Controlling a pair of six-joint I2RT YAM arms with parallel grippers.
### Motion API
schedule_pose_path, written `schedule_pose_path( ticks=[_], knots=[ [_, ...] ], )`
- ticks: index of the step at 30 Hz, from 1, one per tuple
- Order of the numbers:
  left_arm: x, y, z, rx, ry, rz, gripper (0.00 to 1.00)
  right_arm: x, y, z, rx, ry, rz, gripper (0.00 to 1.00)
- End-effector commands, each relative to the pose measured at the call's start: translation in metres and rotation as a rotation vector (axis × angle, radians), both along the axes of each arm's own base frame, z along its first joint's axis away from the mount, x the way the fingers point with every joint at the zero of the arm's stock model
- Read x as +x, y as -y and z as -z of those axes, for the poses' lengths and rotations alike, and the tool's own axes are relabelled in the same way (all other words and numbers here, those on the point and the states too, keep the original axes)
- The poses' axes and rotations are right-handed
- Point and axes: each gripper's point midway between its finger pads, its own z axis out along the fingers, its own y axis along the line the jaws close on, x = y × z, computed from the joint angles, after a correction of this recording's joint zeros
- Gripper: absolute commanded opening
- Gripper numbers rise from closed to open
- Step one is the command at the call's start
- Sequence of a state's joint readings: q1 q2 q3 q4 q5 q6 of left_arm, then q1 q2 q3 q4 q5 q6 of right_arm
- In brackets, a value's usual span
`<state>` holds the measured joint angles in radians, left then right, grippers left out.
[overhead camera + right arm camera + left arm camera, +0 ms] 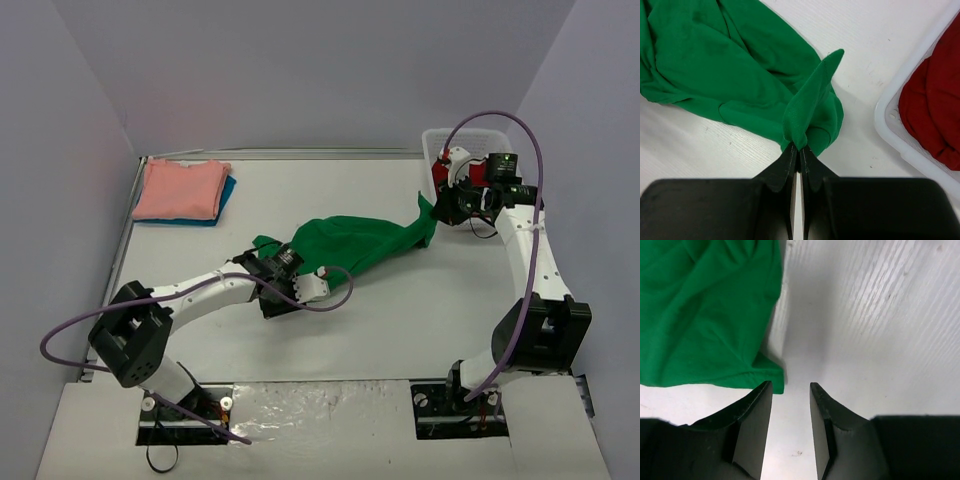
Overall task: Fold and stack the t-shirts
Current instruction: Flatten out the tshirt
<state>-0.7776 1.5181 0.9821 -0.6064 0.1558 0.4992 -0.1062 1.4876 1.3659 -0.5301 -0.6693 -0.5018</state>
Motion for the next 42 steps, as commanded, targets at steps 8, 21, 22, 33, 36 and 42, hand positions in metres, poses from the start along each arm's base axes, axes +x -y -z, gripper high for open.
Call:
schedule_pose_path(
  ticks=[8,21,22,33,36,42],
  knots=[
    [0.019,-0.016,0.014,0.030,0.084,-0.010,0.35,0.000,-0.003,0.007,0.029,-0.018,-0.009,0.00],
    [0.022,-0.023,0.025,0.029,0.043,-0.010,0.35,0.000,-0.001,0.013,0.020,-0.035,0.000,0.00],
    [0.018,-0.025,0.028,0.037,0.022,-0.005,0.35,0.000,0.001,0.014,0.014,-0.038,0.006,0.00],
    [0.011,-0.035,0.037,0.068,-0.019,-0.006,0.35,-0.001,0.005,0.026,-0.009,-0.062,0.013,0.00],
    [0.005,-0.036,0.037,0.072,-0.056,-0.006,0.35,-0.001,0.006,0.027,-0.020,-0.061,0.017,0.00],
    [0.012,-0.040,0.047,0.133,-0.076,-0.107,0.34,-0.002,0.004,0.032,-0.020,-0.071,0.006,0.00]
  ],
)
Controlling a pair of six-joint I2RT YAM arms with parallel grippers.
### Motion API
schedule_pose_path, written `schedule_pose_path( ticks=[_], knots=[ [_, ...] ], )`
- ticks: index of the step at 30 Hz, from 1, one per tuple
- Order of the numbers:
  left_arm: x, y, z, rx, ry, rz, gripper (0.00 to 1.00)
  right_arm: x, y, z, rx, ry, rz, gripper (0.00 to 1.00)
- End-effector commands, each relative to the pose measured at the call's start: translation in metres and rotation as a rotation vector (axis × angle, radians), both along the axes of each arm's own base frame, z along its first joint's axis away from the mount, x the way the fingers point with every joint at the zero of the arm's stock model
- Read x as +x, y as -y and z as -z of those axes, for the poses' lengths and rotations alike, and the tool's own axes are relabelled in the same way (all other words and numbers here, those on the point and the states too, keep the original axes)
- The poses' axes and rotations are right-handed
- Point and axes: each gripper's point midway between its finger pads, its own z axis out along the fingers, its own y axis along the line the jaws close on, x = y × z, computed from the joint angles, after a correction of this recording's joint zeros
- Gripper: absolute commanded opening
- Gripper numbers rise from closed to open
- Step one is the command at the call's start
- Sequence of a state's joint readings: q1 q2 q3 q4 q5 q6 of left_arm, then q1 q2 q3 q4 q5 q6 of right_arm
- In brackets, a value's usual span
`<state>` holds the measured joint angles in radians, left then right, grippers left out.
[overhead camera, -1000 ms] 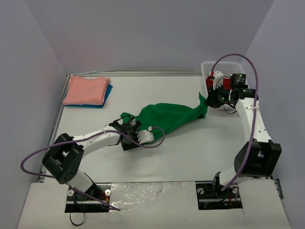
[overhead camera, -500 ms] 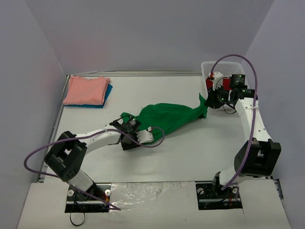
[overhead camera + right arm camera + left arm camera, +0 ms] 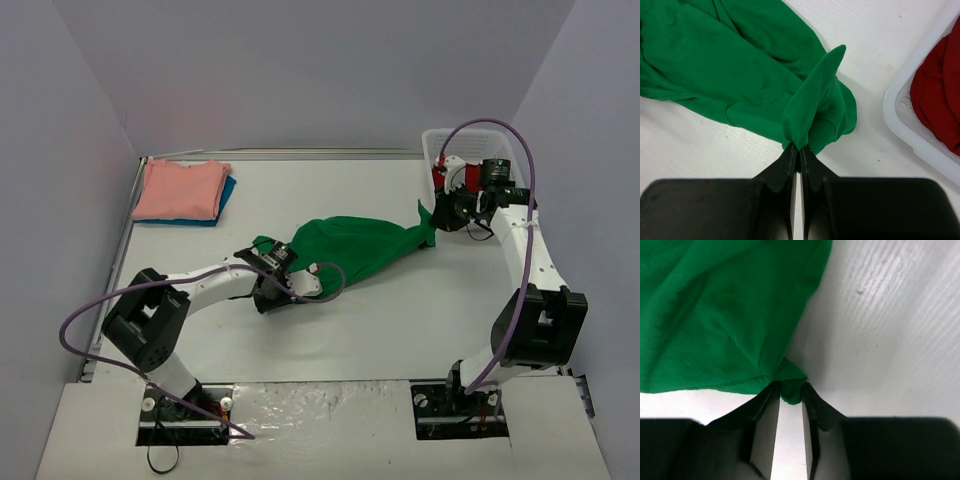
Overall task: Fold and stack the t-shirts
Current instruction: Flatten out the tshirt
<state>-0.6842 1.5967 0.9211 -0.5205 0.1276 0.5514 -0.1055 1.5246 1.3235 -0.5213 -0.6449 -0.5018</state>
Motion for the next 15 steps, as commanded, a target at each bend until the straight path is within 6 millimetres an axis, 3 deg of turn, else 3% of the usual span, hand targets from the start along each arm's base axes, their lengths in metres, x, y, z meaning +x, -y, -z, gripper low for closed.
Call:
schedule_pose_path(
  ticks=[1,4,10,15],
  knots=[
    [-0.005,-0.010,0.013,0.066,-0.063,-0.060,0.20,-0.001,0.000,0.002,-0.008,0.004,-0.008,0.00],
    [-0.004,-0.010,0.016,0.070,-0.068,-0.071,0.03,-0.002,0.000,0.000,-0.010,0.008,-0.009,0.00],
    [0.011,-0.014,0.001,0.051,0.018,-0.125,0.02,-0.015,-0.002,-0.003,-0.023,0.011,-0.035,0.00],
    [0.030,-0.028,-0.037,0.004,0.093,-0.202,0.02,-0.040,0.009,0.001,-0.119,-0.006,-0.052,0.00]
  ],
)
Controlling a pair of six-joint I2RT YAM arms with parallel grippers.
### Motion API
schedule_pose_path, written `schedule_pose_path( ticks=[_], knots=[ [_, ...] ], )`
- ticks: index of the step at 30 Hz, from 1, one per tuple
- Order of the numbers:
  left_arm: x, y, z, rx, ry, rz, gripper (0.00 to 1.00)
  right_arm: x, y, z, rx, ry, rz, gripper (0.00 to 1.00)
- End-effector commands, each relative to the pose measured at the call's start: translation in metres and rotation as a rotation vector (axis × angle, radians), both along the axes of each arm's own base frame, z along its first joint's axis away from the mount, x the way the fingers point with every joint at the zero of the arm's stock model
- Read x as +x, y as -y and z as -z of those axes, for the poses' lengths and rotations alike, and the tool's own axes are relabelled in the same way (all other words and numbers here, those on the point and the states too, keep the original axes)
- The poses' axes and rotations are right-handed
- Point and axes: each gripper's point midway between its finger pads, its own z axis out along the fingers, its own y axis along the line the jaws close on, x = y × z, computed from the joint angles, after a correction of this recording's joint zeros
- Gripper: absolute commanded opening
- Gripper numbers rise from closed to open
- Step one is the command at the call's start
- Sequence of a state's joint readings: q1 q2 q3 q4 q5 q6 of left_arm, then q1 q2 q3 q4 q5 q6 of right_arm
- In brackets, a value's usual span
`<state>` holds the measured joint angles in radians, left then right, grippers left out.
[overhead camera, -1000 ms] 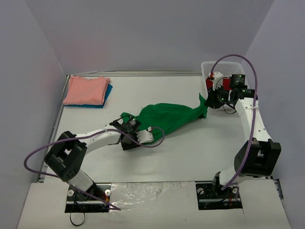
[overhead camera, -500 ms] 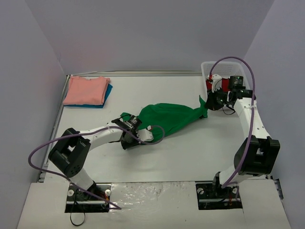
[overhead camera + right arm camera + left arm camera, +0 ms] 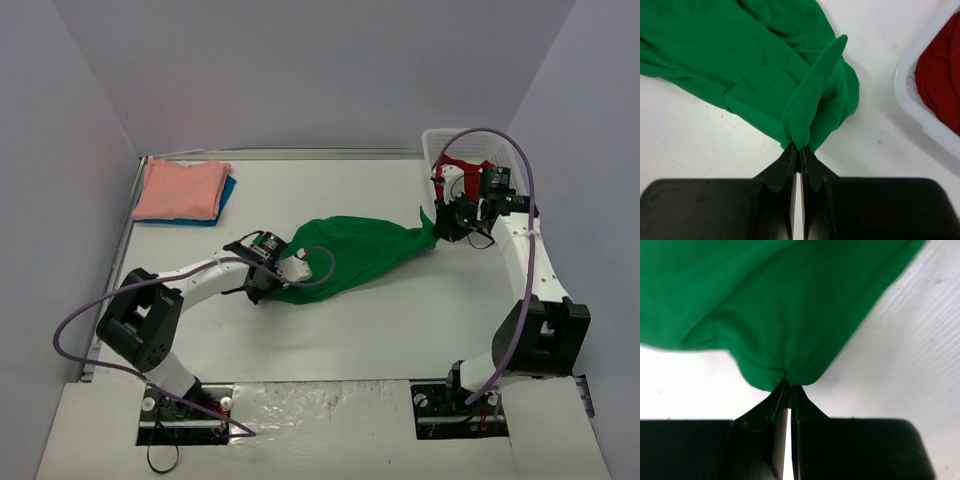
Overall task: Fold and stack the t-shirts
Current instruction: Flatten out the tshirt
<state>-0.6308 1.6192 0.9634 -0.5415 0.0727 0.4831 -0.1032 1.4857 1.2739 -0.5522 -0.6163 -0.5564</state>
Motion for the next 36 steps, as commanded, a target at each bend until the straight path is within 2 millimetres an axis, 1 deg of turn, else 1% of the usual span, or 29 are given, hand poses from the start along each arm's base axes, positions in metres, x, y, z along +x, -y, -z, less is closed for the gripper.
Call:
schedule_pose_path(
  ticks=[1,2,3,4,5,6,7,8,9,10,13,17,18,19,20,22,23,25,26,27,28,29,33,36],
  knots=[
    [0.014,-0.018,-0.038,-0.025,0.088,-0.078,0.02,-0.031,0.007,-0.005,-0.083,-0.011,-0.027,0.00],
    [0.014,-0.020,-0.042,-0.030,0.094,-0.083,0.02,-0.037,0.011,-0.002,-0.110,-0.023,-0.026,0.03],
    [0.014,-0.021,-0.051,-0.046,0.114,-0.082,0.02,-0.053,0.012,0.002,-0.134,-0.054,-0.068,0.16],
    [0.013,-0.022,-0.053,-0.048,0.119,-0.081,0.02,-0.061,0.012,0.004,-0.143,-0.072,-0.089,0.20],
    [0.011,-0.023,-0.059,-0.058,0.128,-0.081,0.02,-0.066,0.015,0.005,-0.160,-0.085,-0.088,0.30],
    [0.009,-0.022,-0.059,-0.069,0.121,-0.077,0.02,-0.074,0.015,0.008,-0.164,-0.117,-0.093,0.41],
    [0.006,-0.021,-0.058,-0.073,0.116,-0.074,0.02,-0.077,0.016,0.008,-0.172,-0.124,-0.100,0.45],
    [0.005,-0.021,-0.057,-0.075,0.110,-0.074,0.02,-0.078,0.017,0.009,-0.177,-0.133,-0.095,0.54],
    [0.004,-0.021,-0.055,-0.073,0.102,-0.075,0.02,-0.080,0.017,0.009,-0.178,-0.140,-0.096,0.59],
    [0.003,-0.021,-0.054,-0.075,0.095,-0.081,0.02,-0.080,0.017,0.010,-0.180,-0.144,-0.095,0.60],
    [0.000,-0.018,-0.048,-0.086,0.073,-0.089,0.02,-0.080,0.014,0.013,-0.164,-0.157,-0.100,0.60],
    [-0.002,-0.015,-0.042,-0.101,0.056,-0.096,0.02,-0.080,0.007,0.027,-0.147,-0.214,-0.119,0.57],
    [-0.003,-0.014,-0.041,-0.104,0.052,-0.096,0.02,-0.080,0.005,0.034,-0.142,-0.239,-0.127,0.57],
    [-0.004,-0.014,-0.039,-0.107,0.050,-0.100,0.02,-0.080,0.003,0.038,-0.140,-0.253,-0.136,0.54],
    [-0.004,-0.013,-0.037,-0.111,0.047,-0.101,0.02,-0.082,-0.005,0.045,-0.142,-0.280,-0.163,0.54],
    [-0.007,-0.013,-0.033,-0.117,0.037,-0.109,0.02,-0.085,-0.013,0.056,-0.172,-0.318,-0.190,0.49],
    [-0.007,-0.013,-0.032,-0.119,0.035,-0.112,0.02,-0.091,-0.027,0.061,-0.189,-0.337,-0.233,0.48],
    [-0.008,-0.013,-0.029,-0.124,0.034,-0.120,0.02,-0.096,-0.034,0.070,-0.232,-0.370,-0.255,0.42],
    [-0.009,-0.013,-0.028,-0.123,0.034,-0.122,0.02,-0.099,-0.041,0.073,-0.244,-0.383,-0.281,0.41],
    [-0.009,-0.014,-0.027,-0.119,0.034,-0.123,0.02,-0.100,-0.043,0.075,-0.250,-0.392,-0.284,0.40],
    [-0.009,-0.015,-0.026,-0.116,0.032,-0.123,0.02,-0.101,-0.042,0.079,-0.275,-0.406,-0.285,0.38],
    [-0.009,-0.015,-0.025,-0.111,0.032,-0.127,0.02,-0.104,-0.045,0.082,-0.298,-0.415,-0.307,0.37],
    [-0.008,-0.017,-0.026,-0.103,0.038,-0.133,0.02,-0.114,-0.043,0.096,-0.396,-0.477,-0.344,0.37],
    [-0.006,-0.018,-0.025,-0.096,0.041,-0.144,0.02,-0.117,-0.030,0.105,-0.474,-0.512,-0.336,0.37]
  ],
)
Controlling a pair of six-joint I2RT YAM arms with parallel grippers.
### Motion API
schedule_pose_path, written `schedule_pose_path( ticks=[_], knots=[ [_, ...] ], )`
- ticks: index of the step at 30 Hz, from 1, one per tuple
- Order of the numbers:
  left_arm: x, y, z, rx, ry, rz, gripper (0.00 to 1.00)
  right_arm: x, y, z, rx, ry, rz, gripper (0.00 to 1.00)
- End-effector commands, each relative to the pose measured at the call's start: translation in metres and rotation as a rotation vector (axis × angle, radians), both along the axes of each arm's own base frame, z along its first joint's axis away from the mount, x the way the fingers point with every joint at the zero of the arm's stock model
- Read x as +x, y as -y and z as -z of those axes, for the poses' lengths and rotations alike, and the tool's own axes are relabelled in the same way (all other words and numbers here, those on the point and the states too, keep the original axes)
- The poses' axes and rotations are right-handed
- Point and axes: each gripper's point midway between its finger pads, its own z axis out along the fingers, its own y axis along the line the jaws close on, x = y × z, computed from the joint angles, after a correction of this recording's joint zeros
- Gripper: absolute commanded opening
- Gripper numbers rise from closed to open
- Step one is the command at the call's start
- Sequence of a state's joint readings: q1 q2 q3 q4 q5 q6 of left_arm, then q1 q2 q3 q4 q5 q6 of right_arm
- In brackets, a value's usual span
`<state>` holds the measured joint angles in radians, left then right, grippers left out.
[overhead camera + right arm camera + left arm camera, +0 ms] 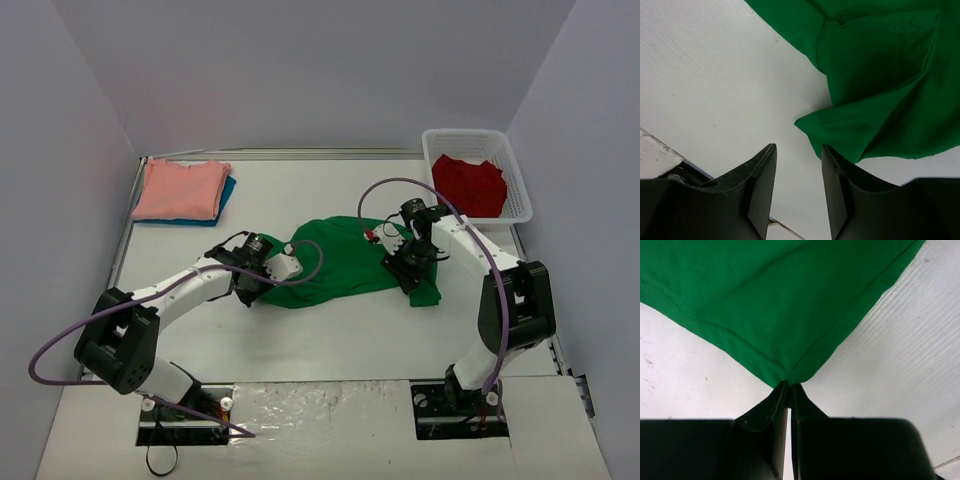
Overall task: Fold and stack the t-shirts
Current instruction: Flatten out the tshirt
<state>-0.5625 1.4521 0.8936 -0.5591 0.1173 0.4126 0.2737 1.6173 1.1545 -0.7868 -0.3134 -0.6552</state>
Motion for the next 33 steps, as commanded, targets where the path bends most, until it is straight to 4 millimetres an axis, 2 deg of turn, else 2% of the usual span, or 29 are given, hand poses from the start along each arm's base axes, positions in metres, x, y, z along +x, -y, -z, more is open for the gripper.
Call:
schedule_pose_path(
  ticks=[1,5,10,18,26,33],
  knots=[
    [0.004,0.000,-0.001,0.004,0.010,-0.023,0.02,-0.020,0.027,0.011,-0.152,-0.080,0.002,0.37],
    [0.005,-0.001,0.002,0.017,0.011,-0.032,0.02,-0.026,0.041,0.020,-0.223,-0.106,-0.003,0.38],
    [0.008,-0.001,0.003,0.024,0.008,-0.035,0.03,-0.032,0.046,0.034,-0.248,-0.142,-0.003,0.38],
    [0.007,-0.004,0.008,0.035,0.004,-0.039,0.02,-0.030,0.043,0.050,-0.241,-0.180,-0.009,0.39],
    [0.006,-0.005,0.013,0.040,0.004,-0.039,0.02,-0.034,0.034,0.061,-0.217,-0.230,-0.026,0.51],
    [0.007,-0.005,0.012,0.040,0.006,-0.041,0.02,-0.034,0.030,0.069,-0.245,-0.226,-0.026,0.51]
  ],
)
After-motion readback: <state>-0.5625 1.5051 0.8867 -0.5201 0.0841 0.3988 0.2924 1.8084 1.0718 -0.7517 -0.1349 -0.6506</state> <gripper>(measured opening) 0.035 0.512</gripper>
